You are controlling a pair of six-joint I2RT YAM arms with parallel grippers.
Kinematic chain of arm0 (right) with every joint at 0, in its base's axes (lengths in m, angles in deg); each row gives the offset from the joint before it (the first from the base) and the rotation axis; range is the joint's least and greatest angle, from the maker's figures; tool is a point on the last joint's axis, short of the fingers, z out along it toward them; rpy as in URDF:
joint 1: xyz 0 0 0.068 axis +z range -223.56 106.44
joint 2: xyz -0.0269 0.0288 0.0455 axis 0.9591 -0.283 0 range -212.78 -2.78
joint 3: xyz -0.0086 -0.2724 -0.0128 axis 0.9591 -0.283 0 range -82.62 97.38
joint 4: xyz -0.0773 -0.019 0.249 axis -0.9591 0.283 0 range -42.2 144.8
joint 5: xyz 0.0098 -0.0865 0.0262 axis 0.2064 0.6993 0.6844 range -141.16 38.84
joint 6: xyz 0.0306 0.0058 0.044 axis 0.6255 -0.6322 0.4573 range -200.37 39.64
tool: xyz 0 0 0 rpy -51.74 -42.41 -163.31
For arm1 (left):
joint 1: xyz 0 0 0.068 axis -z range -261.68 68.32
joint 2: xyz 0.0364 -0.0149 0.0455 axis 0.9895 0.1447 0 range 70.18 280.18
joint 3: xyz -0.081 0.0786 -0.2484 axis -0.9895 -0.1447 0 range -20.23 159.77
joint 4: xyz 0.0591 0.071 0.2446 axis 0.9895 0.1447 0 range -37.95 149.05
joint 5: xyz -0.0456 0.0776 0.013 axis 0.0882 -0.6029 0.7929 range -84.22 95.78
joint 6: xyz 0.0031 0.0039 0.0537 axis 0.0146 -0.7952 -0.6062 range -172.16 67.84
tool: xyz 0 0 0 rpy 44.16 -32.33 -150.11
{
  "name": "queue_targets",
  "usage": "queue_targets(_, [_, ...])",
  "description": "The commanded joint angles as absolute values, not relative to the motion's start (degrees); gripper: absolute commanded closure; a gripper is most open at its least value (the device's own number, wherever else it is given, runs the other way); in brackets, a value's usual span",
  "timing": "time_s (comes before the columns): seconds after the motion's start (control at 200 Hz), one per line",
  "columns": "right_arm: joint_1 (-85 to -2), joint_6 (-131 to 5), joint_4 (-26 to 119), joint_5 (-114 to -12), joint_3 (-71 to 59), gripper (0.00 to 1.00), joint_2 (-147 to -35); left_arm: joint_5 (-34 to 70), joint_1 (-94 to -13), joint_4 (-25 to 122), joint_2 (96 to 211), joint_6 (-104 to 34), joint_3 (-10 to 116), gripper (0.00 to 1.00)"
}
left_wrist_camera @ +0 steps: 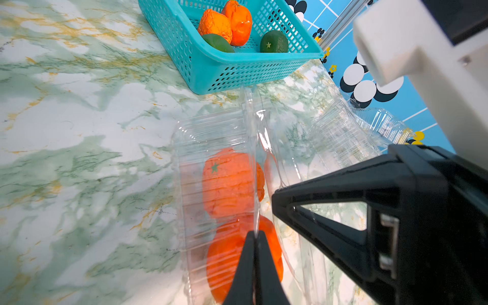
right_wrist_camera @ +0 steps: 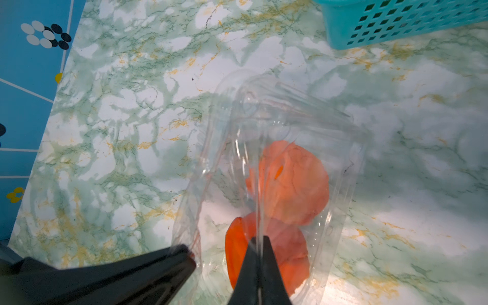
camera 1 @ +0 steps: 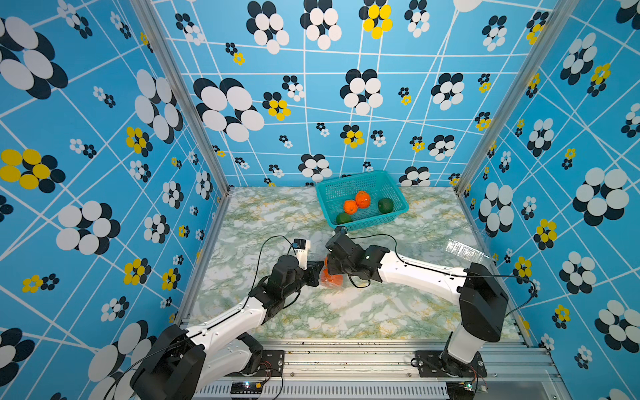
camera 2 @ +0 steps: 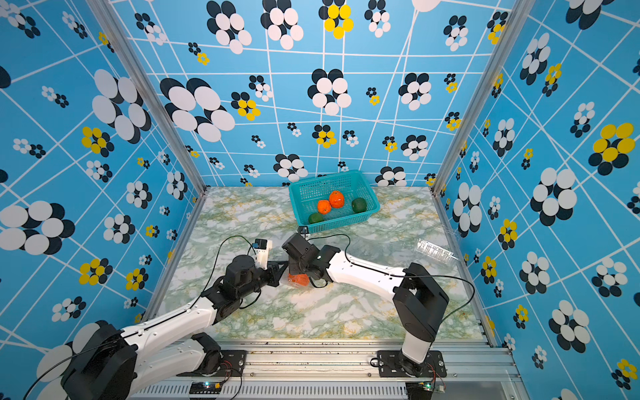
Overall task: Take oranges out of containers
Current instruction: Open the packing box at the center of the board.
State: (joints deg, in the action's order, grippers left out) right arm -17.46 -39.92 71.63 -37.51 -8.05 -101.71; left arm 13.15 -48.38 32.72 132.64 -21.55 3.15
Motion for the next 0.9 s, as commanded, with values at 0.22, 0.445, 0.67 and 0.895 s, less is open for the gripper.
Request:
queue_targets(0.22, [-18.5,-41.8,78.8,-36.2,-12.2,1.0,-93.5,7.5,-52.3,37.8,136.9,-22.8,6.3,1.0])
queue_targets(0.445, [-20.2,-41.3,80.9,-32.0,-16.6,0.9,-89.1,8.5,-53.5,37.7,140.3,-23.0,7.0,1.0])
queue_targets(0.67, [-22.5,-41.4,82.3,-29.4,-19.2,0.59,-84.5,10.7,-53.7,35.3,142.4,-23.4,6.9,1.0])
queue_targets(0.895, [-23.3,-43.2,82.1,-26.0,-20.2,0.34,-80.5,12.2,-53.7,31.5,140.5,-24.6,5.2,0.62])
